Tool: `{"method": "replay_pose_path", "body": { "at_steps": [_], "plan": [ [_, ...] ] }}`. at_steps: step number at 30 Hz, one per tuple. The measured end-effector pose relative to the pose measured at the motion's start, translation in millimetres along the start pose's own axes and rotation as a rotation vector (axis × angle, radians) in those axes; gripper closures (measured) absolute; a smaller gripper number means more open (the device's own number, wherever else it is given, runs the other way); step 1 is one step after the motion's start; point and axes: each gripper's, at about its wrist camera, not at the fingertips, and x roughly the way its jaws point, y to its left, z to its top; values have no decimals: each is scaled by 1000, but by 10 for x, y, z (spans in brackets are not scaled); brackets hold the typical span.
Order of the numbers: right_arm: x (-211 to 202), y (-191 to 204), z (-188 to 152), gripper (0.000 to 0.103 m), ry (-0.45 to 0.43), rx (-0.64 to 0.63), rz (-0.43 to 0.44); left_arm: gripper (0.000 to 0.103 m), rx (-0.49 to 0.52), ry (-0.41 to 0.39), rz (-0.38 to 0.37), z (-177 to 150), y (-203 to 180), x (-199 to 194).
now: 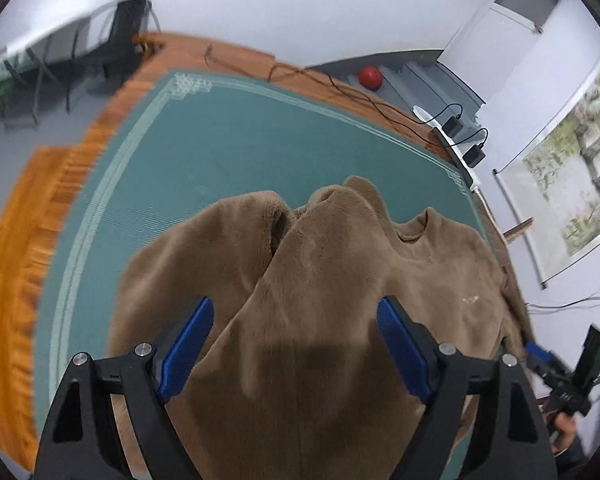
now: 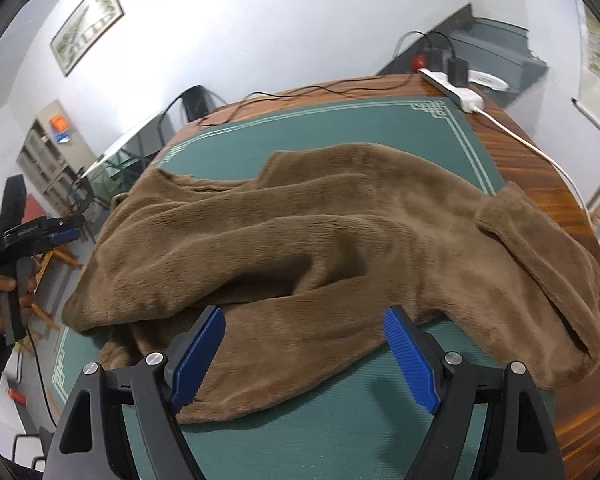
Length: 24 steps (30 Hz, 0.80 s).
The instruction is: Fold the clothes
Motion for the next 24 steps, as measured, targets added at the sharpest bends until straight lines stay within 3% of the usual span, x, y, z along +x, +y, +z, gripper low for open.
{"method": "replay_pose_path", "body": {
  "at_steps": [8, 12, 14, 24],
  "plan": [
    [174, -92, 63, 19, 31, 23, -43, 20, -35, 113, -50, 67, 91, 426],
    [223, -104, 135, 19, 17, 21, -65, 76, -63, 141, -66, 43, 136, 448],
    [234, -115, 204, 19, 3, 16, -75, 85, -70, 120, -72, 25, 136, 358],
    [368, -287, 1066, 19, -99, -117, -111, 88, -48, 34, -107, -75, 5, -64]
  ]
}}
